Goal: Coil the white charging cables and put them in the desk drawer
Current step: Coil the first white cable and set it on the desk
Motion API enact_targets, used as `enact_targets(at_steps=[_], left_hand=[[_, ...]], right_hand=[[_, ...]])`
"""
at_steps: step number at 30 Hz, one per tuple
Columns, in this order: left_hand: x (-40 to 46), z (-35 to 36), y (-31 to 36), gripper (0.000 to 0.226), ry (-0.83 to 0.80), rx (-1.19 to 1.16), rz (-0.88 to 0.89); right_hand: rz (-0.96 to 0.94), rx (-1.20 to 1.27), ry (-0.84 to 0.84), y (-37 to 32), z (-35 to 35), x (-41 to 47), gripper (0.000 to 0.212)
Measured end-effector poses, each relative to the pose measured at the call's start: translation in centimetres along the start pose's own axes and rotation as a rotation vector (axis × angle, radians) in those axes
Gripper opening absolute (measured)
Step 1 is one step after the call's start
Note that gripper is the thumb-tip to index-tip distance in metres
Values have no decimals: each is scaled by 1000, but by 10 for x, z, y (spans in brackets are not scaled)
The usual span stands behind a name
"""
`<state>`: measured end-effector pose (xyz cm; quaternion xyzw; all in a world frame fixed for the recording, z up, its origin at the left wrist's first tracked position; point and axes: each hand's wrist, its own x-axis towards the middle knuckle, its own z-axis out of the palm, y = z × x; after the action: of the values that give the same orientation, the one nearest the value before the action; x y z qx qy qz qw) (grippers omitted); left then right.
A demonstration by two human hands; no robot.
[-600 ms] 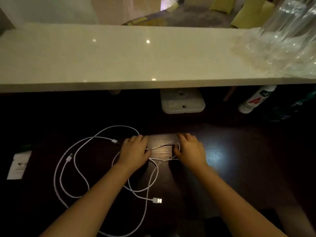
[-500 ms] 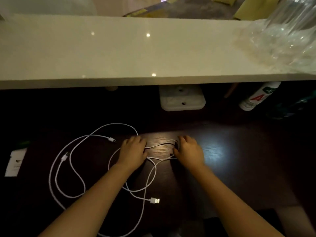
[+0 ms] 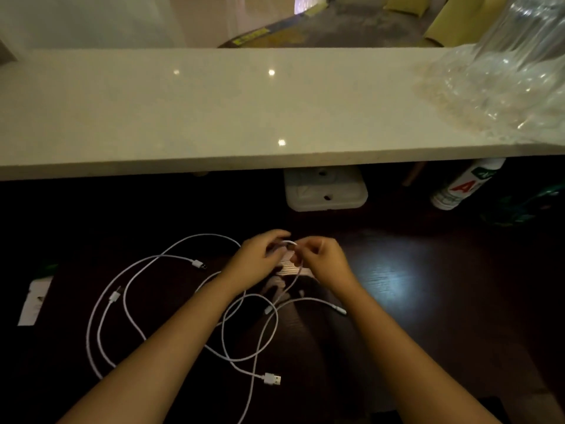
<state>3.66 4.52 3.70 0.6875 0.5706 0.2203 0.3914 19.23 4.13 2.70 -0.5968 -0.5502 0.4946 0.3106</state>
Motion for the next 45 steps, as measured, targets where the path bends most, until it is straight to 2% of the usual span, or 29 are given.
enact_targets(at_steps=[5,9,12,14,16,18,19,21,23,26,28,29,30,32,34,36,38,41,43,45], left_hand=[[-5,-45,30,15,101,-121,35],[-18,-82,36,14,225,-138,50],[-34,-108,34,23,353,-394,-78],[-49,-123,32,31,316,-654,-149],[-65,-133,33,34,220,-852,-157],[-81,-138,37,21,143,-966,-110],[-88,-139,38,16,122,-1036,-85],[-99,-140,37,21,121,-1153,-53],[-109,-138,30,23,128,-1083,-92],[-125,-134,16,24,106,-800,-214],[-131,-132,10,24,163,-723,-254],[-131,-132,9,24,228,-778,-267],[-130,-132,10,24,301,-882,-275],[-127,-131,16,23,386,-1035,-245],[-124,-126,22,20,377,-993,-194],[-120,-119,25,18,379,-856,-178],[-119,-114,25,18,385,-695,-195],[-121,-110,22,19,309,-508,-232],[-124,-108,24,19,207,-528,-254],[-127,-108,28,28,133,-744,-270]], right_hand=[[-136,76,-97,-55,-3,0,18],[-132,206,-176,-77,-11,-1,16],[-191,103,-238,-83,-18,0,13],[-241,-34,-232,-89,-21,0,13],[-281,-139,-167,-96,-18,1,12],[-294,-206,-67,-105,-8,0,12],[-303,-256,-15,-108,-1,0,13],[-324,-359,110,-115,13,-4,16],[-326,-376,290,-124,20,-6,19],[-286,-349,544,-134,10,-1,24],[-264,-392,611,-135,-2,3,24],[-248,-471,569,-134,-4,5,23],[-231,-586,456,-134,-3,4,22],[-239,-851,56,-137,10,-5,23],[-335,-979,-366,-140,29,-21,28],[-442,-1008,-619,-147,45,-39,26],[-546,-1002,-685,-156,54,-51,21],[-715,-838,-526,-171,53,-57,18],[-778,-671,-421,-175,49,-53,13],[-751,-530,-370,-174,47,-46,9]])
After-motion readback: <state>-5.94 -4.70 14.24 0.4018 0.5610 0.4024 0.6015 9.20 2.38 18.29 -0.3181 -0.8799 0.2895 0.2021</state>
